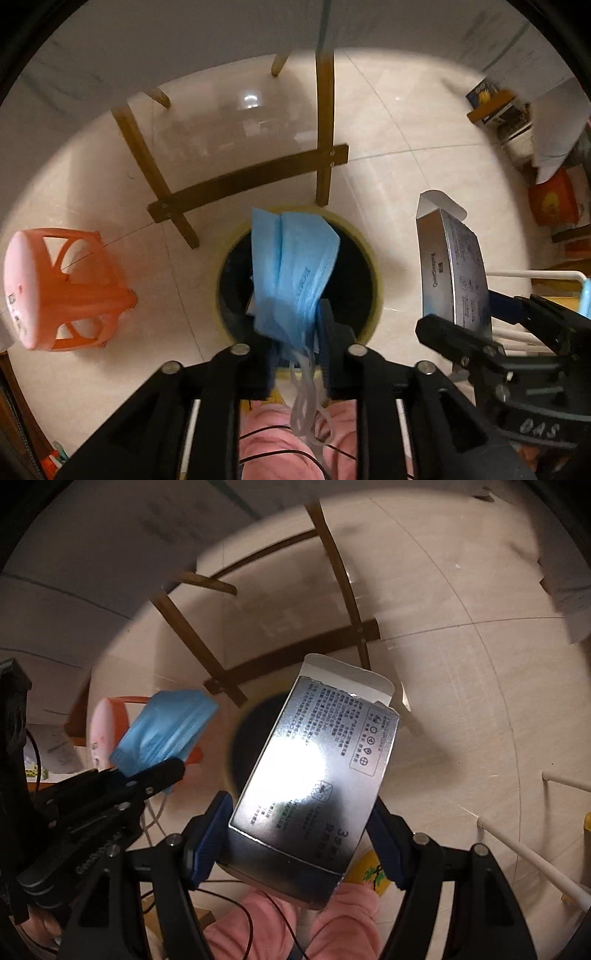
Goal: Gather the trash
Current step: 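Open both tools over the black bin to drop mask and box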
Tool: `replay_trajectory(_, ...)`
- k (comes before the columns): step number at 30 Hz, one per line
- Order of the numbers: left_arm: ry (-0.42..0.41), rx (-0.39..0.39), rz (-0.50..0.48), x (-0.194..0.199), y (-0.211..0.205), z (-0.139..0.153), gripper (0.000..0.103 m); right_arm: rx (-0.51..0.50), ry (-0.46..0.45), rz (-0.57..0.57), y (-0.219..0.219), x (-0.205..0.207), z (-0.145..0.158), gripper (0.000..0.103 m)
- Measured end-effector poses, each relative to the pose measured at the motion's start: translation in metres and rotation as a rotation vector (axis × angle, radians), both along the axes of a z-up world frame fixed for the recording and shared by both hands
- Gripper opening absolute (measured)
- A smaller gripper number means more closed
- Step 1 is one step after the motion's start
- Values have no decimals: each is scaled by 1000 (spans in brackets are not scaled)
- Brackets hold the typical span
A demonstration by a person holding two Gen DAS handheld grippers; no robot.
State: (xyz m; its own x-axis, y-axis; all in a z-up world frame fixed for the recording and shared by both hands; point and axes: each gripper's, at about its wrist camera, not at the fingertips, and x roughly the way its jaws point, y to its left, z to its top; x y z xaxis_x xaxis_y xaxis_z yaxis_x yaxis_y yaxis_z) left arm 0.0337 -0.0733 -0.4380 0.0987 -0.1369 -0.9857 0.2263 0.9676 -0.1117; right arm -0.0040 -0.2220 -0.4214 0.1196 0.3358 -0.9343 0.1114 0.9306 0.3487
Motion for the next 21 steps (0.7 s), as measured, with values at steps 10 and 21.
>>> replay_trajectory(10, 59, -3, 66, 13, 25, -58, 57, 8, 34, 17, 5, 8, -50, 72)
replay_trajectory(21, 76, 30, 155, 2, 69, -66, 57, 19, 37, 79, 30, 9, -68, 72)
